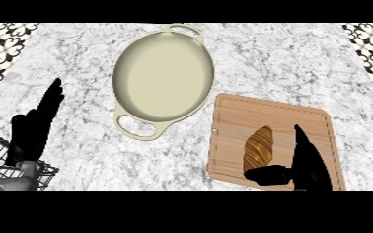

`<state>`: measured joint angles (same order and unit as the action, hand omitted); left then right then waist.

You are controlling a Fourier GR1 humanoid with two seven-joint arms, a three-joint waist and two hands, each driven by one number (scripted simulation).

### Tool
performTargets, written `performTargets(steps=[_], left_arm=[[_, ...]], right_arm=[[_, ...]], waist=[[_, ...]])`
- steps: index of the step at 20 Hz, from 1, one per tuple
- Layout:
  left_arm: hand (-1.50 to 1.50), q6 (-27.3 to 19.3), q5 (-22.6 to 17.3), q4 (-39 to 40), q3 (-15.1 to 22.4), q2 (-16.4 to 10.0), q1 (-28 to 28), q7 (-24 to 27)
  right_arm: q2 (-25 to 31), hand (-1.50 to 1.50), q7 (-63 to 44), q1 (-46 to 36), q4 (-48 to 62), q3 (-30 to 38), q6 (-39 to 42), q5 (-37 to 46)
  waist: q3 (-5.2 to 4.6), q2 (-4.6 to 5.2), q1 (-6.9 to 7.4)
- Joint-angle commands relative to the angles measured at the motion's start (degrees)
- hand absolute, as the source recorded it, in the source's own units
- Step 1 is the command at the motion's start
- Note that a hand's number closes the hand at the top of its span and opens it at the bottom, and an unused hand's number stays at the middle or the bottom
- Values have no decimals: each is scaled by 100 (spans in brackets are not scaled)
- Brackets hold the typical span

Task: Pick the croissant from the cutting board and place it in the pot

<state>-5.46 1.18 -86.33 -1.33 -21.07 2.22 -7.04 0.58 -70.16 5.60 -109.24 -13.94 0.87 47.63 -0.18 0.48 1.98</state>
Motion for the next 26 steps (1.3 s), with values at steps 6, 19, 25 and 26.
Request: performTargets(steps=[6,19,25,26], left_arm=[[0,-74,71,-121,-84,74,-139,-219],[0,-207,296,-169,-57,312,-183,-191],[0,145,111,121,-288,187,-453,354],[0,151,117,-265,-273,60,-56,-419]], right_arm=[[-57,-150,-1372,-1165,923,578,1042,-343],[-57,-150,-1078,-1522,2291,598,375,-519],[-57,-150,-1165,-1487,2557,260,-6,-616],[-57,-150,-1151,-1788,2599,576,263,-617]], waist=[[15,-40,-110],[19,-44,-155],[15,-41,-134],[19,-46,-153]])
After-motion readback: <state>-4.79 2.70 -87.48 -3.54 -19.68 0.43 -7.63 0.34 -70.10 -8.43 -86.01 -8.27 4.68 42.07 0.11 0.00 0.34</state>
